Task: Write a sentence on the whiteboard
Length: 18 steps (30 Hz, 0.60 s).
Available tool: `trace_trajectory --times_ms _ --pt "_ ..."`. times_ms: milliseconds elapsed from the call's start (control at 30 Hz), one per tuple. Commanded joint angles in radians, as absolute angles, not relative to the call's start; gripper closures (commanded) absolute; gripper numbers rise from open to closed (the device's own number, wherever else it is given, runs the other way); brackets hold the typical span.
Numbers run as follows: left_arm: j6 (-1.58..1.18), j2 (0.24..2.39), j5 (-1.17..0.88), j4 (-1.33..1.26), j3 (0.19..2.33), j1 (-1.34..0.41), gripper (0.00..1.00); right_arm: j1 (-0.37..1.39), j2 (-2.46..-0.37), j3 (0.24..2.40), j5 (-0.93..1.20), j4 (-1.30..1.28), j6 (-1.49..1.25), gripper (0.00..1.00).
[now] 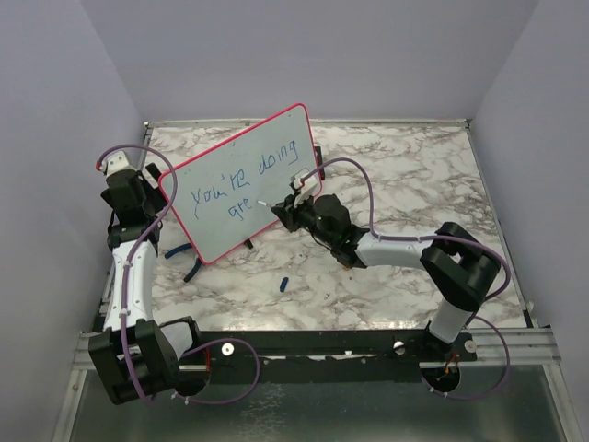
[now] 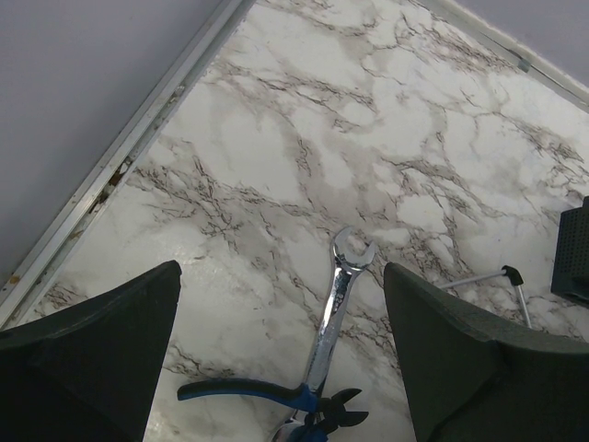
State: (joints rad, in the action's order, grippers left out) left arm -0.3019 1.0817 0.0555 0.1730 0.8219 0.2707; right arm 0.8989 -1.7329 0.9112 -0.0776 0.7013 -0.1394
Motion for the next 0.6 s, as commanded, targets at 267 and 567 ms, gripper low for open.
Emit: trace_trajectory --times_ms 267,567 --pt "-0.296 1.065 0.008 0.15 0.812 0.255 0.08 0.893 -1.779 0.959 -0.041 0.704 -0.132 1.0" --pt "-0.297 1.065 0.006 0.149 0.813 0.255 0.08 0.893 -1.772 0.965 -0.047 0.714 -0.145 1.0"
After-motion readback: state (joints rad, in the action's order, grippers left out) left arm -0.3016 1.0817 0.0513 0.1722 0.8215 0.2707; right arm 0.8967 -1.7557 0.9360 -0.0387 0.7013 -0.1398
